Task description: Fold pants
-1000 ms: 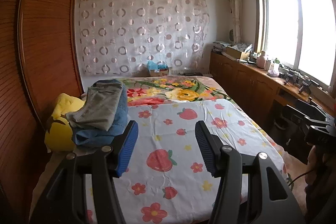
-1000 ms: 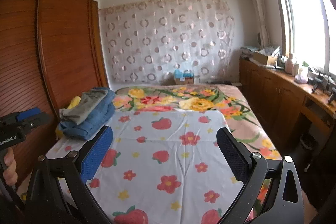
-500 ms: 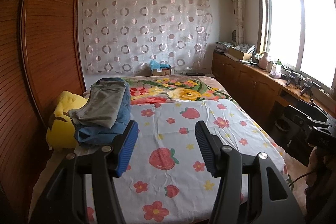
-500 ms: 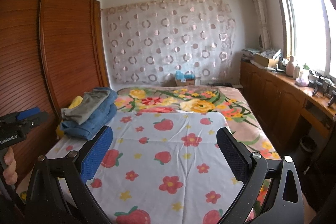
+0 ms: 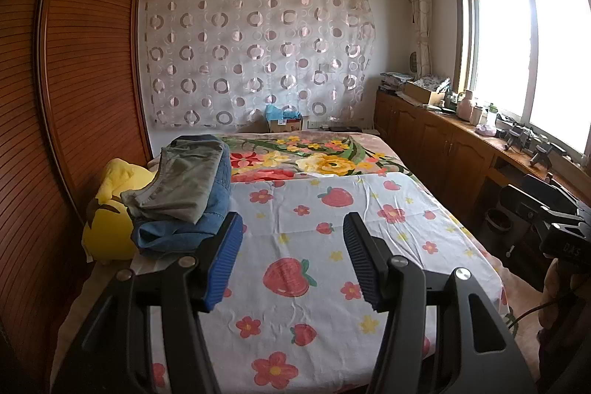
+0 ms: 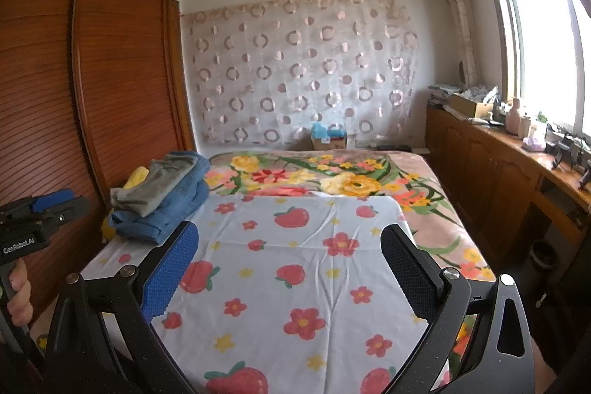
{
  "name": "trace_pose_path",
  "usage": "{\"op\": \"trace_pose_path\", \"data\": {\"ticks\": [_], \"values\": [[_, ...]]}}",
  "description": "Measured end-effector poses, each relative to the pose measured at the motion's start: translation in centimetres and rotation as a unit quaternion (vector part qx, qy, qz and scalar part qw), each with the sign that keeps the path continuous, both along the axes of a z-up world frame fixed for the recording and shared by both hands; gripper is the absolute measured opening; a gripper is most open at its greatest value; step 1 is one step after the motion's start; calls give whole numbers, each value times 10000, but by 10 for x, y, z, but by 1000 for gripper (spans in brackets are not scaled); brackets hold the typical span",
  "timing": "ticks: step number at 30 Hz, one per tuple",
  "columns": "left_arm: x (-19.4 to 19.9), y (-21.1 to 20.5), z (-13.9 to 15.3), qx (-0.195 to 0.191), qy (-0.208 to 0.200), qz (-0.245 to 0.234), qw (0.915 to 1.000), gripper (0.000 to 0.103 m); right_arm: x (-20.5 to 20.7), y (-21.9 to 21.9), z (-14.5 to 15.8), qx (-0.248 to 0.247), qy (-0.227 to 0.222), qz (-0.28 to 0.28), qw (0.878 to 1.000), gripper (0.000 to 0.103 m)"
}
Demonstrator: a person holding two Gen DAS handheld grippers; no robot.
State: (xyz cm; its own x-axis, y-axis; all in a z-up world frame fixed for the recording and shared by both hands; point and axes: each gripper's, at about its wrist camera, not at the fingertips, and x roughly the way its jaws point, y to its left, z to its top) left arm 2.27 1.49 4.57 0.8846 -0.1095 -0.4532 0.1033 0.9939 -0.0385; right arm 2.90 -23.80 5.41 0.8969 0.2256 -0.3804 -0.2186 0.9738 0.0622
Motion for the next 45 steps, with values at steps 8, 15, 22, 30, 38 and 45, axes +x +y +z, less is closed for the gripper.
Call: {"op": "trace_pose_path", "data": {"ticks": [8, 15, 22, 30, 38, 45], "values": [[1, 3, -5, 0, 9, 24, 10000, 57, 0, 2, -1, -8, -5, 8, 10000, 101], [1, 4, -7, -5, 12, 23, 10000, 57, -1, 5, -2, 0, -1, 29, 10000, 101], [1, 4, -6, 7, 8, 20, 10000, 57, -1, 7, -2, -3, -1, 27, 10000, 101], [1, 3, -6, 5, 10, 21, 10000, 57, -1, 6, -2, 0, -3, 34, 10000, 101], [1, 3, -6, 11, 9, 22, 10000, 57, -1, 7, -2, -1, 0, 38, 10000, 101], [1, 2, -6, 4, 8, 19, 10000, 58, -1, 7, -2, -2, 6, 38, 10000, 101]]}}
